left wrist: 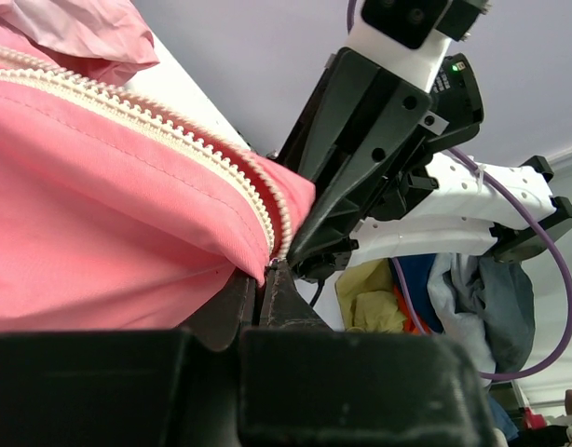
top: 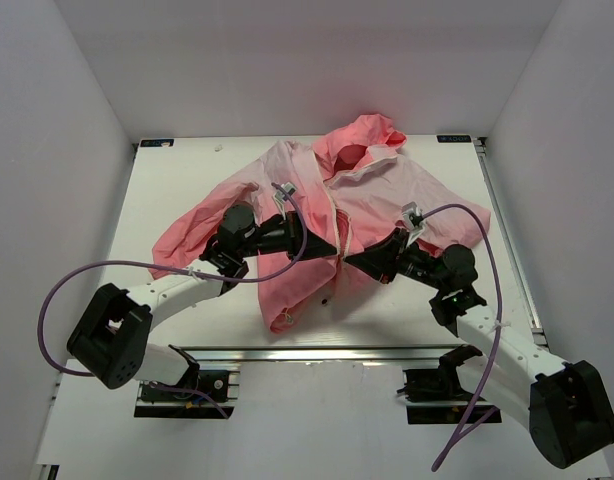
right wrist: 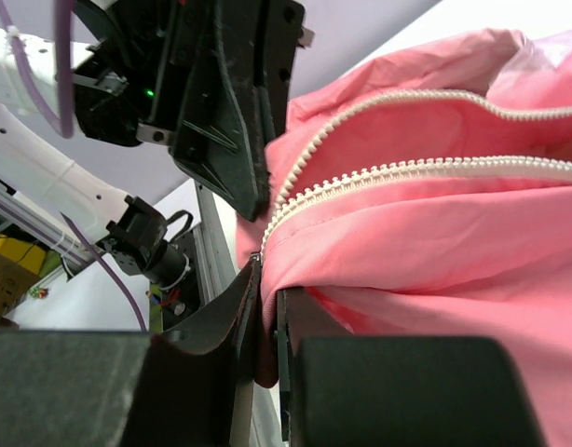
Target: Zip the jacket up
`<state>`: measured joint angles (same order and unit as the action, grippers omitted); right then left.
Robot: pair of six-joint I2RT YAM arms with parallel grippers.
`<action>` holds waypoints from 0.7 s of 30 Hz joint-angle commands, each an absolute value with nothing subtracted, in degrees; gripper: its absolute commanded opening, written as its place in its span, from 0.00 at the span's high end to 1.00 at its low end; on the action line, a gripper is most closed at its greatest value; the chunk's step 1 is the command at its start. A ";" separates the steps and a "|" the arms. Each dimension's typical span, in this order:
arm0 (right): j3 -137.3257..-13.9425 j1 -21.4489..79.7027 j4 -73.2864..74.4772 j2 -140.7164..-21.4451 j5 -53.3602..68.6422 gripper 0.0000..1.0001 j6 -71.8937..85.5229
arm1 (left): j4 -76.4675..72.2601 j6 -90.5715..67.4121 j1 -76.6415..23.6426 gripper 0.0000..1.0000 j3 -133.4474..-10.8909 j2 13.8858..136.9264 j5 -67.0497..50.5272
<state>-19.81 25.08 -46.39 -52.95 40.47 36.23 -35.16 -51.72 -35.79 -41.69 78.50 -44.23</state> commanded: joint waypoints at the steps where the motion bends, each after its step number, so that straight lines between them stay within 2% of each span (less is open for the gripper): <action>1: -20.66 24.79 -54.40 -52.65 39.99 1.00 37.00 | -36.65 -51.50 -35.33 1.00 -43.50 78.40 -45.53; 21: -21.44 24.87 -53.17 -54.40 39.73 1.00 35.95 | -38.58 -51.77 -35.24 1.00 -43.68 77.96 -46.93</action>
<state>-19.81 25.08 -49.67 -54.61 40.23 37.01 -36.51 -52.12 -35.35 -42.11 80.16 -45.91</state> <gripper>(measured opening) 0.134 0.037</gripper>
